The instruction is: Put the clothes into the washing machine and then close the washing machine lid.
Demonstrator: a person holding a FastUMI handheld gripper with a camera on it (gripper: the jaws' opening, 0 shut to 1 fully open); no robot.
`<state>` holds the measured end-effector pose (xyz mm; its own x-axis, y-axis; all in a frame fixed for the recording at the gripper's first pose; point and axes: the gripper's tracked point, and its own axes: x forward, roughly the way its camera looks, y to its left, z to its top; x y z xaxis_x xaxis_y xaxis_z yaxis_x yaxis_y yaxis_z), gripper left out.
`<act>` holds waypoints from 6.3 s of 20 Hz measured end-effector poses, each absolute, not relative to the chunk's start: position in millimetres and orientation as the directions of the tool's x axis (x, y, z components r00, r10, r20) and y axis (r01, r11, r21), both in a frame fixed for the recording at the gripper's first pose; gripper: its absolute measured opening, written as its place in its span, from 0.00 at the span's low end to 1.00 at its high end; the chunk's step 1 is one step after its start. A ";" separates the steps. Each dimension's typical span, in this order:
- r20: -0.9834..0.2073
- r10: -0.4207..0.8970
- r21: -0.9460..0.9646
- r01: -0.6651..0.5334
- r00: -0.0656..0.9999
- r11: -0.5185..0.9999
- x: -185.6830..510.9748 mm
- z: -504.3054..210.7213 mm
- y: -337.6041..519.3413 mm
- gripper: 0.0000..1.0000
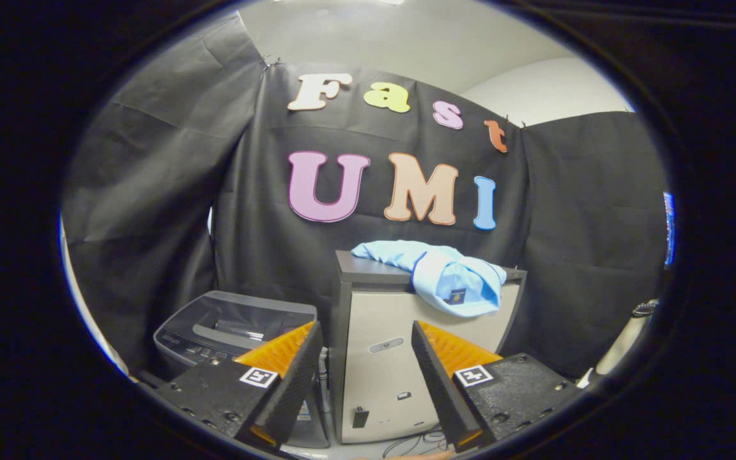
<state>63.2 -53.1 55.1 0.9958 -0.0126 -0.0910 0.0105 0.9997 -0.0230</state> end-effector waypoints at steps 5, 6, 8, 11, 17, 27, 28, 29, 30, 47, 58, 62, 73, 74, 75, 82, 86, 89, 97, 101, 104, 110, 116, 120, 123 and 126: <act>-0.017 -0.074 0.047 0.074 0.997 0.996 66.3 70.5 -82.4 0.89; -0.028 -0.076 0.048 0.078 0.997 0.996 68.7 66.8 -88.4 0.92; -0.037 -0.073 0.051 0.075 0.997 0.996 68.4 67.4 -89.9 0.98; -0.016 -0.083 0.056 0.083 0.996 0.995 73.3 76.8 -96.7 0.98; 0.016 -0.071 0.065 0.070 0.997 0.995 85.7 94.2 -97.4 0.98; 0.021 -0.098 0.077 0.096 0.995 0.992 92.2 101.5 -103.7 0.98; 0.026 -0.103 0.079 0.101 0.994 0.992 92.2 104.6 -106.1 0.98; 0.027 -0.109 0.076 0.106 0.994 0.991 93.3 106.5 -108.8 0.98; 0.027 -0.113 0.071 0.111 0.993 0.991 94.1 107.7 -111.6 0.98; 0.017 -0.080 0.084 0.078 0.997 0.993 108.6 117.9 -96.0 0.98; 0.009 -0.073 0.061 0.072 0.997 0.996 112.1 109.6 -72.2 0.98; -0.020 -0.034 0.039 0.035 0.999 0.999 118.8 98.0 -58.3 0.97; -0.004 0.012 0.007 -0.012 1.000 1.000 164.7 167.2 -67.0 0.97; -0.024 0.015 0.000 -0.015 1.000 1.000 175.8 169.9 -71.8 0.96; -0.049 0.017 -0.014 -0.018 0.999 1.000 187.2 172.6 -78.3 0.96; -0.310 0.014 0.004 -0.013 0.951 1.000 261.3 131.4 -119.4 0.95; -0.441 0.004 0.035 0.012 0.897 0.999 292.7 95.1 -146.2 0.95; -0.536 -0.021 0.008 0.029 0.844 1.000 312.6 68.0 -164.2 0.95; -0.643 -0.021 0.006 0.033 0.766 0.999 315.5 34.6 -171.1 0.93; -0.654 -0.050 0.014 0.078 0.755 0.997 317.2 32.8 -176.1 0.63; -0.635 -0.067 0.020 0.102 0.770 0.995 320.1 34.4 -178.8 0.27; -0.654 0.037 0.064 0.007 0.756 0.998 305.8 39.3 -123.2 0.10; -0.630 0.153 0.063 -0.146 0.762 0.987 297.6 48.3 -12.7 0.08; -0.635 0.254 0.079 -0.266 0.729 0.961 280.5 35.0 76.8 0.08; -0.672 0.328 0.109 -0.349 0.664 0.931 265.9 -3.6 138.3 0.08; -0.738 0.392 0.156 -0.427 0.549 0.891 253.8 -58.4 182.3 0.08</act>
